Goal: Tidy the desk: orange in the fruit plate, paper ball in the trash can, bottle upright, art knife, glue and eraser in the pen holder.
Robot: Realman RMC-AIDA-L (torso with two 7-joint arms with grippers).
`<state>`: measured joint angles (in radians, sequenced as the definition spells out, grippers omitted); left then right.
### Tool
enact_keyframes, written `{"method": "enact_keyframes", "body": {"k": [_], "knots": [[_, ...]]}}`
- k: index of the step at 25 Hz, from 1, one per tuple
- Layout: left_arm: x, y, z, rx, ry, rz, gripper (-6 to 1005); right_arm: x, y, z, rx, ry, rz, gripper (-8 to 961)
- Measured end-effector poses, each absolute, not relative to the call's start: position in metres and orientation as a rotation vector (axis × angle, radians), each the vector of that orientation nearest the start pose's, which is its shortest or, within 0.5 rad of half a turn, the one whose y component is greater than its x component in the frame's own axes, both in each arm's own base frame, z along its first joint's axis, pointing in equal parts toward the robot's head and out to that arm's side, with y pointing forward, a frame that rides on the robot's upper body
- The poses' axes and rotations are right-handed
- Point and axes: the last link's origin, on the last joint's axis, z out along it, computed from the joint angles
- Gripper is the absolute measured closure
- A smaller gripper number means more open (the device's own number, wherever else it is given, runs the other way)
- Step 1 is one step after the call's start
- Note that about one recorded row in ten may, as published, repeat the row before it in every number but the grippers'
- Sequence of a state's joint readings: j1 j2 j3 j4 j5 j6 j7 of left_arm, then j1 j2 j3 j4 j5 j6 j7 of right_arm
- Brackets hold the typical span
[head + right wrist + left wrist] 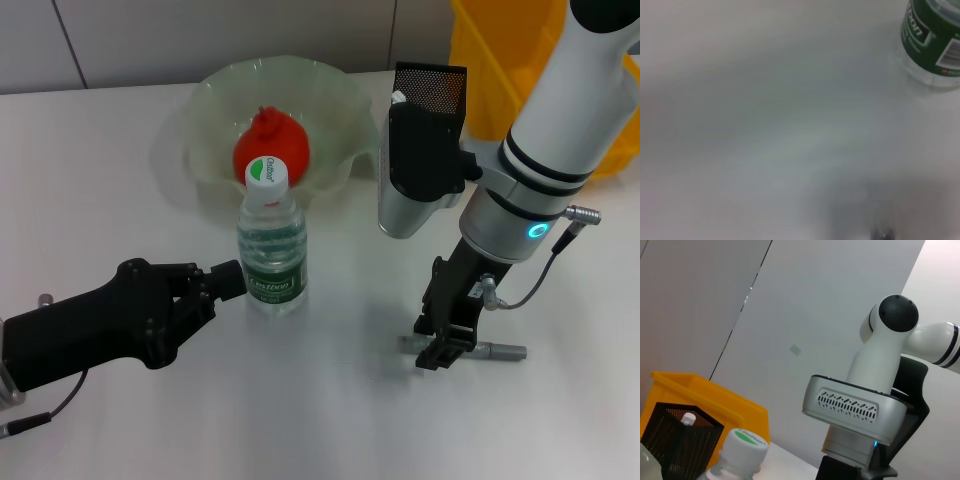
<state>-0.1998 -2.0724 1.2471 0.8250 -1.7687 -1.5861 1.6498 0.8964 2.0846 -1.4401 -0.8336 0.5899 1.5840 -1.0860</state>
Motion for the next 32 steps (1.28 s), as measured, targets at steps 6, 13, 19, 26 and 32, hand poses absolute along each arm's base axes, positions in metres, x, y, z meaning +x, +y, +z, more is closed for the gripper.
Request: {"method": "enact_keyframes", "body": {"k": [6, 13, 19, 26, 32], "knots": [[-0.2452, 0.2617, -0.0103, -2.679, -0.772, -1.139, 998, 0.1772, 0.3556, -0.0586, -3.064, 0.359, -0.896, 535], [-0.2456, 0.2618, -0.0106, -2.677, -0.775, -1.138, 998, 0.1773, 0.3557, -0.0603, -3.058, 0.334, -0.914, 536], [-0.2459, 0.2616, -0.0108, -2.677, -0.778, -1.138, 998, 0.1787, 0.3544, -0.064, -3.061, 0.327, -0.953, 580], [-0.2483, 0.2604, -0.0125, -2.67, -0.78, -1.139, 998, 0.1785, 0.3553, -0.065, -3.057, 0.331, -0.953, 621], [-0.2486, 0.2606, -0.0119, -2.661, -0.778, -1.152, 998, 0.178, 0.3576, -0.0658, -3.044, 0.331, -0.941, 644]]}}
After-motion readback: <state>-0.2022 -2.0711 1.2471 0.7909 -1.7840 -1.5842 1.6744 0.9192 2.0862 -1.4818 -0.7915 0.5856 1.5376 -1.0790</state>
